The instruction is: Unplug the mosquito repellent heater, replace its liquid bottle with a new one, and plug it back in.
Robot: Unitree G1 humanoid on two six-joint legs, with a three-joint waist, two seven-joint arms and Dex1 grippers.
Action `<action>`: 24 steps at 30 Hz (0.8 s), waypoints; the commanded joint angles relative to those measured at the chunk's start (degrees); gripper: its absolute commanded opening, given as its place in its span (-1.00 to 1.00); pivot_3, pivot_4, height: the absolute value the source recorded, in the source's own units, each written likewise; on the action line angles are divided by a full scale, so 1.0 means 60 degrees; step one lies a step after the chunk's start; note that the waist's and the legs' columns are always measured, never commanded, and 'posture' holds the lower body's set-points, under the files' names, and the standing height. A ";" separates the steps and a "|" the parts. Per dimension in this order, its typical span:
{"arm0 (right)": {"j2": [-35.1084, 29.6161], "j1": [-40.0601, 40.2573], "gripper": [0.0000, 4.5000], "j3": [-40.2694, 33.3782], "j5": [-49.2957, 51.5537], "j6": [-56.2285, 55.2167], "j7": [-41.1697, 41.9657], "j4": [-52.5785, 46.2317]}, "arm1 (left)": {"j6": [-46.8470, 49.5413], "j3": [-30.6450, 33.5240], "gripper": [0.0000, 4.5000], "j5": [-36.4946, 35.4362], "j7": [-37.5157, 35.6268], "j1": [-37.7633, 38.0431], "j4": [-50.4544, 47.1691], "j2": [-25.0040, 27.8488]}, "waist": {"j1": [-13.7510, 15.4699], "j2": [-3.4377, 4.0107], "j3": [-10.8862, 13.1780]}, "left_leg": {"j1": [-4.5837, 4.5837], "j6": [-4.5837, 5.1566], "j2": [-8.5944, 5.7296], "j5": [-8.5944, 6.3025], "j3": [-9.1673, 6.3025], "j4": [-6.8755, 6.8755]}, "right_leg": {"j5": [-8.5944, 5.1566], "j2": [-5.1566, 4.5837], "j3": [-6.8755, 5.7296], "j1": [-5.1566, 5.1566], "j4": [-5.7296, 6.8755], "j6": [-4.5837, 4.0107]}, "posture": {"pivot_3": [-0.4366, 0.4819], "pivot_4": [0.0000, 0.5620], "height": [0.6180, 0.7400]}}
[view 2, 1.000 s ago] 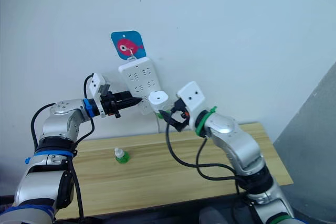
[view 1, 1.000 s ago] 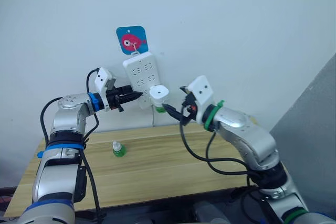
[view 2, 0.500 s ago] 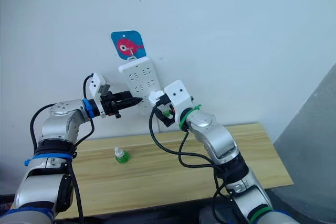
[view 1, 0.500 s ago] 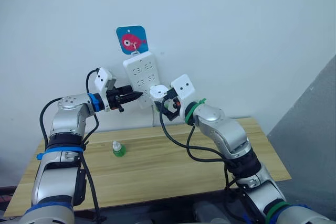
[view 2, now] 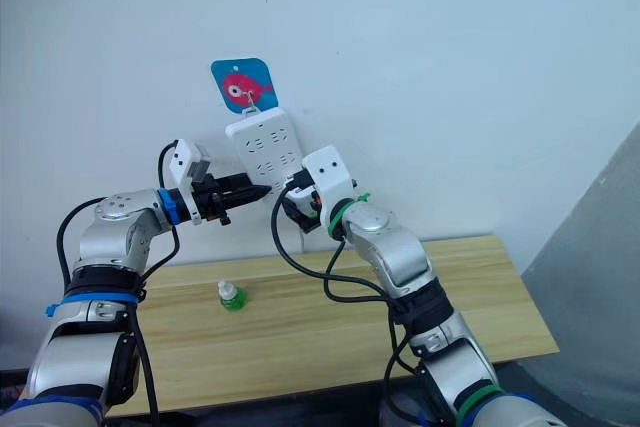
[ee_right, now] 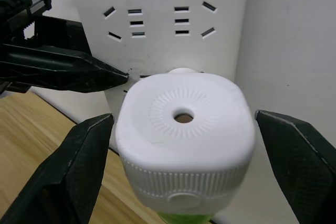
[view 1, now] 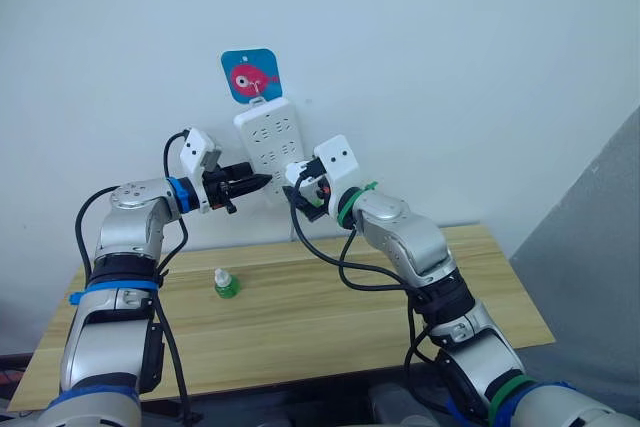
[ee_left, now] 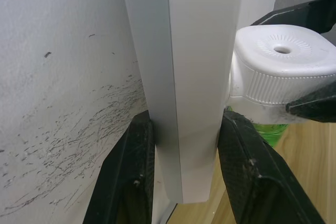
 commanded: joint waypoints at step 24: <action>-0.0739 0.0422 0.33 -0.0353 0.0296 0.1588 0.0622 -0.2712 | -0.0806 -0.0094 -0.40 0.0318 0.0642 -0.0006 -0.0044 0.0085 | 0.0047 0.0017 0.0010 | -0.0046 -0.0002 -0.0008 0.0001 -0.0007 -0.0001 | -0.0012 -0.0018 -0.0011 -0.0034 0.0000 -0.0022 | -0.46 -0.88 1.00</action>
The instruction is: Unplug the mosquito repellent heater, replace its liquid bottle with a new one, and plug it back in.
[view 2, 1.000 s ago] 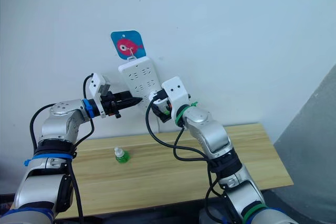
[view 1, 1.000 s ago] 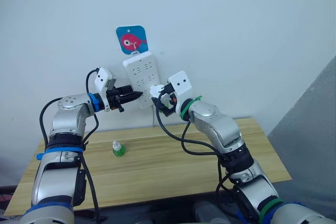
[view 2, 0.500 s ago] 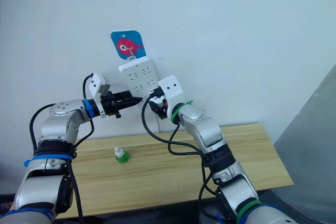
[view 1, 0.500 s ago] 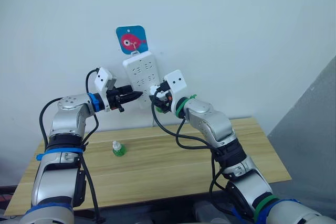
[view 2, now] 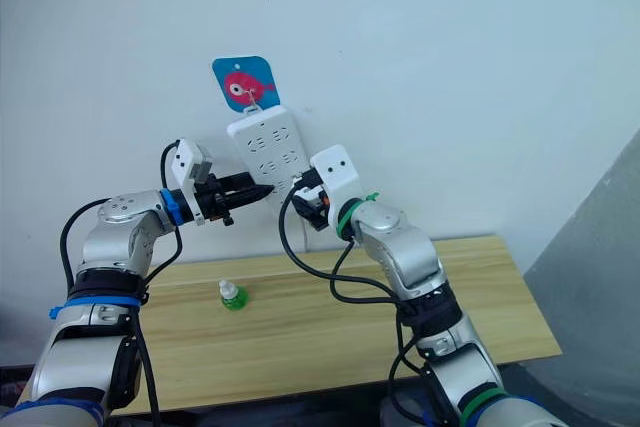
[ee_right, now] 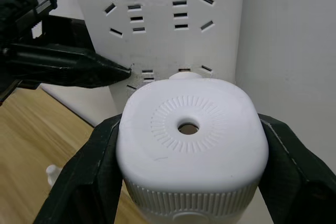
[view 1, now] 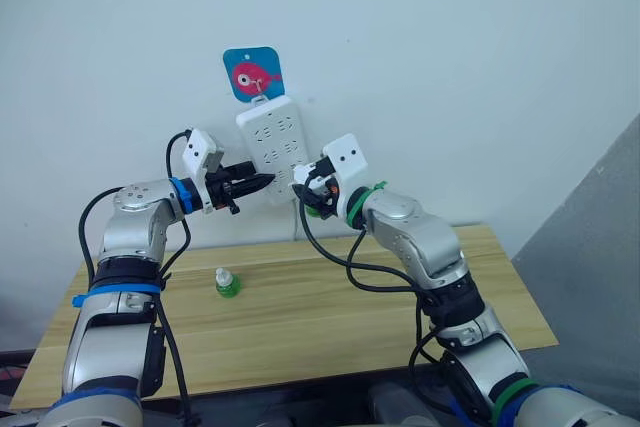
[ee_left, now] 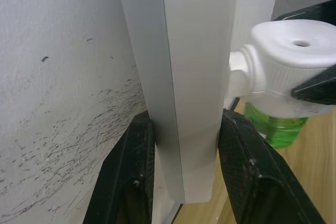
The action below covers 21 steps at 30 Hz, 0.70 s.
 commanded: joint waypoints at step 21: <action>-0.0918 0.0740 0.33 -0.2276 0.1735 0.1853 0.0091 -0.3291 | -0.0149 0.1796 1.00 -0.0764 0.1121 0.3416 -0.3972 0.1311 | -0.0423 0.0034 0.0021 | 0.0019 0.0001 0.0022 0.0017 0.0003 -0.0021 | -0.0050 0.0011 0.0009 -0.0025 0.0065 0.0005 | -0.45 -0.92 1.00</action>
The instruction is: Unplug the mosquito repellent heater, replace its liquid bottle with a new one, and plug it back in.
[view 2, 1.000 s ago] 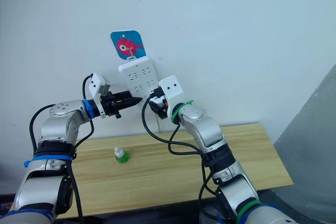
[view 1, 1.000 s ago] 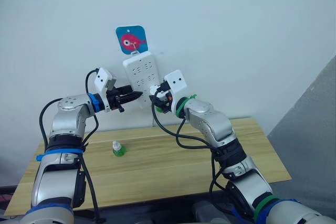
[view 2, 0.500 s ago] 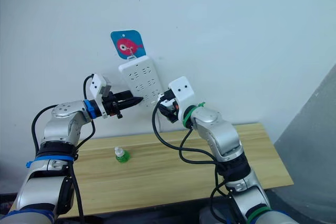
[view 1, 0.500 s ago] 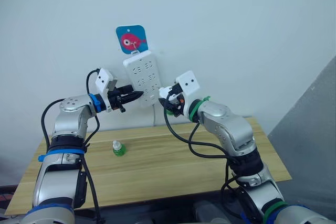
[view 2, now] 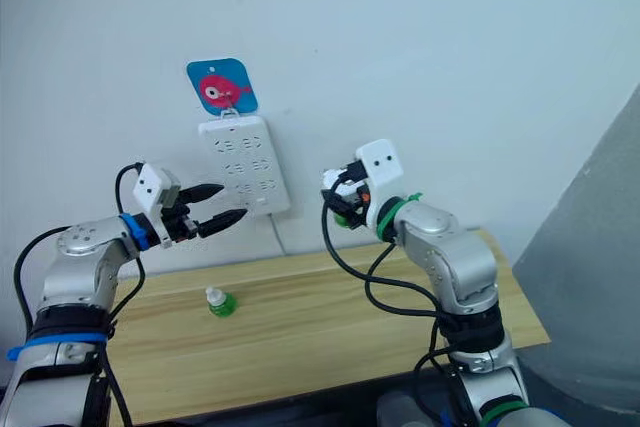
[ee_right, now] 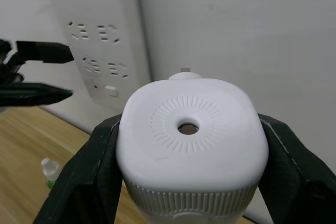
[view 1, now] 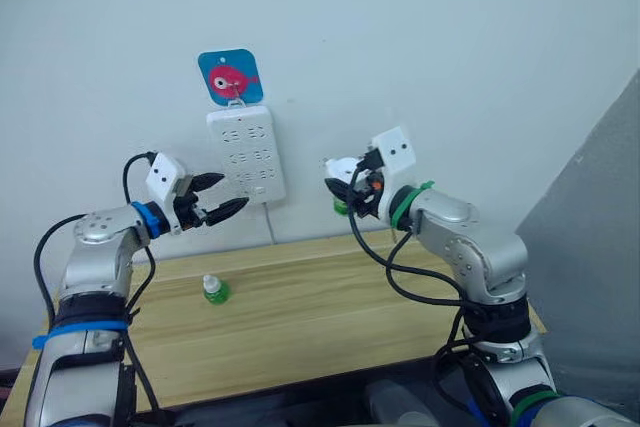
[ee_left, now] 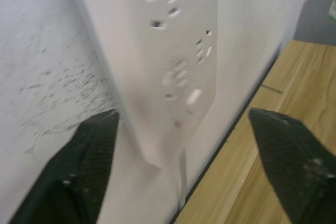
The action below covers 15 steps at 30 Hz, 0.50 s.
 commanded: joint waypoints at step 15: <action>0.0681 0.0056 0.33 -0.2894 0.3351 0.0837 -0.0186 -0.1148 | 0.1986 -0.0440 1.00 -0.1820 0.1905 0.2875 -0.7144 -0.1382 | 0.0310 0.0067 0.0048 | 0.0029 0.0001 -0.0005 0.0001 0.0022 0.0006 | -0.0005 0.0020 0.0012 0.0024 -0.0002 0.0000 | -0.41 -0.96 1.00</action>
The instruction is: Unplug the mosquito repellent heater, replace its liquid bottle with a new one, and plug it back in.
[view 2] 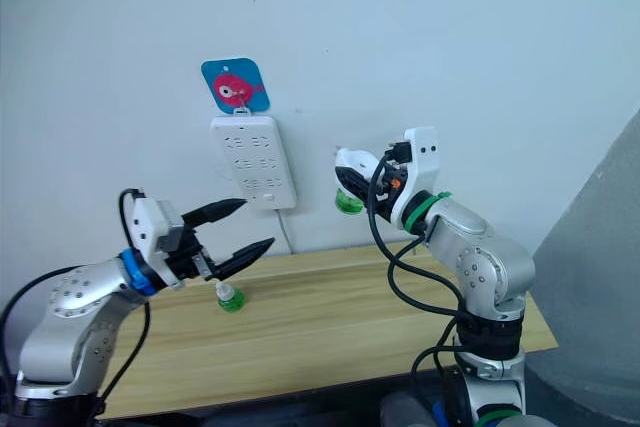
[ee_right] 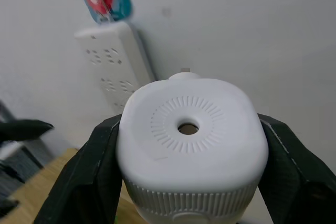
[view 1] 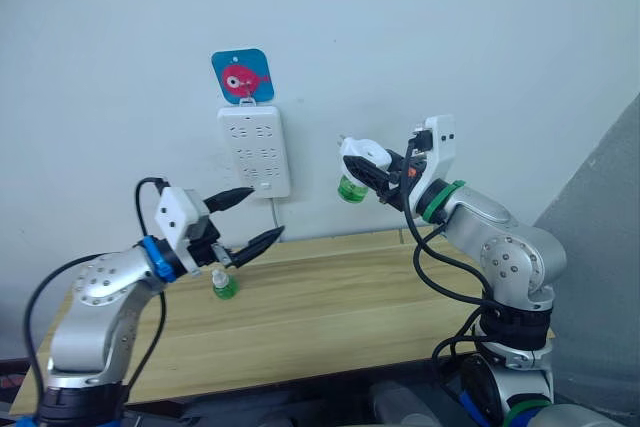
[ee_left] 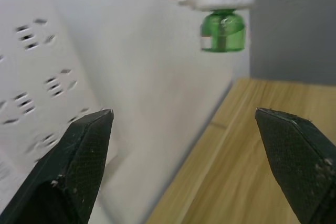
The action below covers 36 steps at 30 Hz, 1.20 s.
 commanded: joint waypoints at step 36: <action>-0.0011 -0.0024 0.33 -0.0780 0.9200 -0.1153 -0.5960 0.0501 | -0.3268 -0.2066 1.00 0.1206 0.0789 -0.2415 0.1288 -0.2471 | -0.0237 0.0031 0.0009 | -0.0014 0.0003 0.0001 0.0000 0.0013 -0.0003 | -0.0004 0.0013 0.0014 -0.0005 -0.0011 -0.0005 | -0.48 -0.99 1.00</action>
